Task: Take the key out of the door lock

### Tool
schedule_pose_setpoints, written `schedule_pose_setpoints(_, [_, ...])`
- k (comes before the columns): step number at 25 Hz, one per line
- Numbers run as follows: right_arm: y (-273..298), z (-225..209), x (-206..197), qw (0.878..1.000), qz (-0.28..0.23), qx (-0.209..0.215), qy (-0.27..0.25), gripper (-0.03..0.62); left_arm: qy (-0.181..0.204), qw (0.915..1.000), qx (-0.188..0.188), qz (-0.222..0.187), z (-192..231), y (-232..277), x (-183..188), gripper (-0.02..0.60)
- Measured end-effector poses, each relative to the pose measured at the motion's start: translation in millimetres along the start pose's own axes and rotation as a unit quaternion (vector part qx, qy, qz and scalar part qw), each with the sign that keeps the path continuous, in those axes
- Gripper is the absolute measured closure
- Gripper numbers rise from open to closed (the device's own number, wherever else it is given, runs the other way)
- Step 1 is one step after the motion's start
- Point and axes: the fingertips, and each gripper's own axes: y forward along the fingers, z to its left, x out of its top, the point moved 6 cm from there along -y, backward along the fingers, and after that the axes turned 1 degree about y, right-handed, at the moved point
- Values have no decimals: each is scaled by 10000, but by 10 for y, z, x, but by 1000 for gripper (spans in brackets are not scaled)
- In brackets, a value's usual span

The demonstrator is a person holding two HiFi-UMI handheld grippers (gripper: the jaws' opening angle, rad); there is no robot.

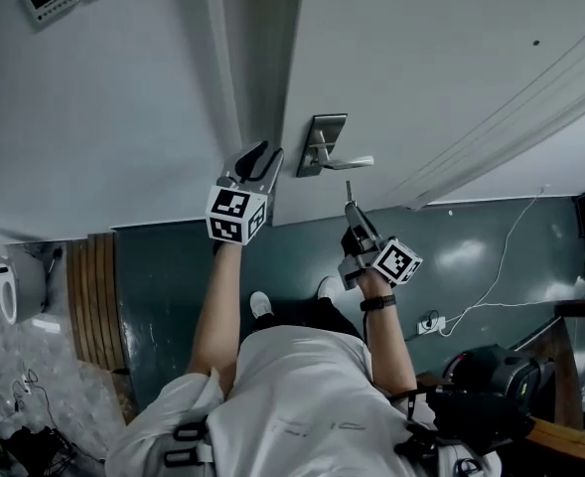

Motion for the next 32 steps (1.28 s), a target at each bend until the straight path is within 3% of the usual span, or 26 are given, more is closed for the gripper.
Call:
schedule_pose_setpoints(3, [-58,106,175,9959,11,-291,-861,565,-111,9994,315,-51,-100,-176,-90,528])
schedule_pose_setpoints(5, [-49,189,300,9898,19,-324,-1387,565,-181,9988,447,-38,-217,-254,-158,531])
schedule_pose_setpoints(9, [-82,344,492,9637,207,-328,-2640,565,-240,9974,674,7,-542,-404,-237,549])
schedule_pose_setpoints(12, [-240,451,664,9491,283,-265,-3125,565,-205,9963,835,2,-877,-475,-186,551])
schedule_pose_setpoints(15, [-451,515,762,9405,347,-286,-3367,565,68,9931,1165,-120,-1256,-595,-60,551])
schedule_pose_setpoints(19, [-569,619,802,9427,110,195,-3330,565,359,9826,1801,-287,-1529,-751,131,581])
schedule_pose_setpoints(25, [-599,919,866,9276,74,164,-3732,565,467,9837,1651,-546,-1693,-678,383,580])
schedule_pose_setpoints(32, [-516,1231,808,9215,36,255,-3876,565,518,9841,1504,-791,-1693,-786,525,580])
